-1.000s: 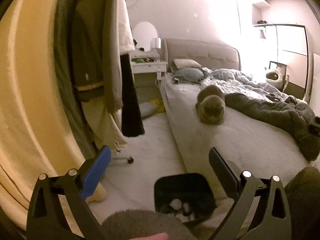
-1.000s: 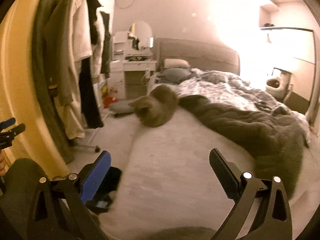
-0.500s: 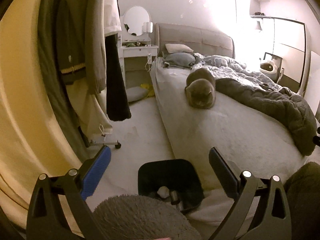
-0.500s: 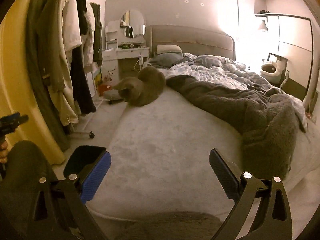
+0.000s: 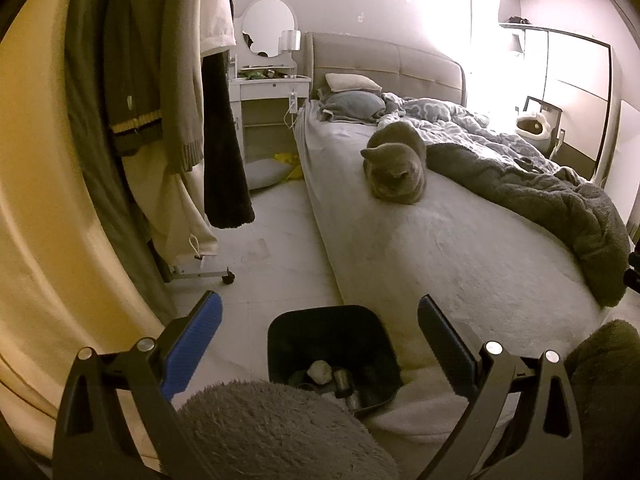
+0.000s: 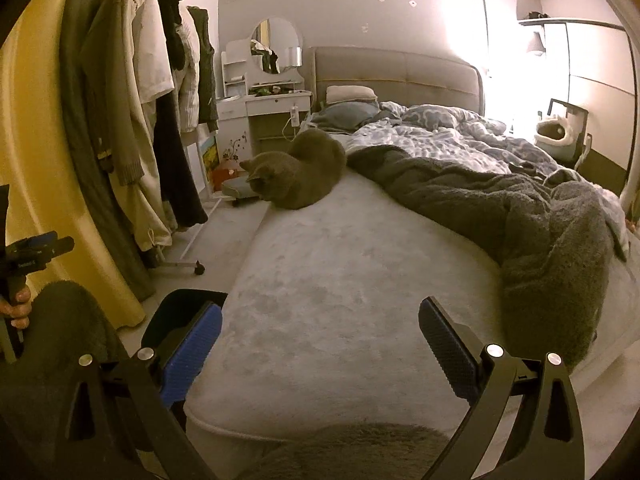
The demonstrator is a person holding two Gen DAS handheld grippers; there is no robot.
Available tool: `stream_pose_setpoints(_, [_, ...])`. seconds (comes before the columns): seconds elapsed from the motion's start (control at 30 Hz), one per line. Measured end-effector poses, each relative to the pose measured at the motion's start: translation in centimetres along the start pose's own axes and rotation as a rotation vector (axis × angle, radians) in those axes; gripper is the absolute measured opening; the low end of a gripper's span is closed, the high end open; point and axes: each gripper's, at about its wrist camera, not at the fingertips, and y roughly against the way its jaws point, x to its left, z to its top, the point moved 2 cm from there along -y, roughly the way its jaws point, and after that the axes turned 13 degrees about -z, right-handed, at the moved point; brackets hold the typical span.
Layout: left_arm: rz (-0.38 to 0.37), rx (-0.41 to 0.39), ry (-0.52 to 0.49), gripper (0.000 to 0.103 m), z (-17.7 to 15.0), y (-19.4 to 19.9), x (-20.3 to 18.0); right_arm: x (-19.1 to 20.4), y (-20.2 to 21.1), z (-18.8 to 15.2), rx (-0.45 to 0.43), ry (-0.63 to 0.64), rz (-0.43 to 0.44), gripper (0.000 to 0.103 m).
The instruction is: Collect trash
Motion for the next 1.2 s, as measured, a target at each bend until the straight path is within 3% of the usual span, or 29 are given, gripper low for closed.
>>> stream_pose_setpoints(1.2, [-0.006, 0.003, 0.013, 0.100, 0.14, -0.09, 0.28, -0.35, -0.07, -0.17, 0.003, -0.036, 0.014, 0.100])
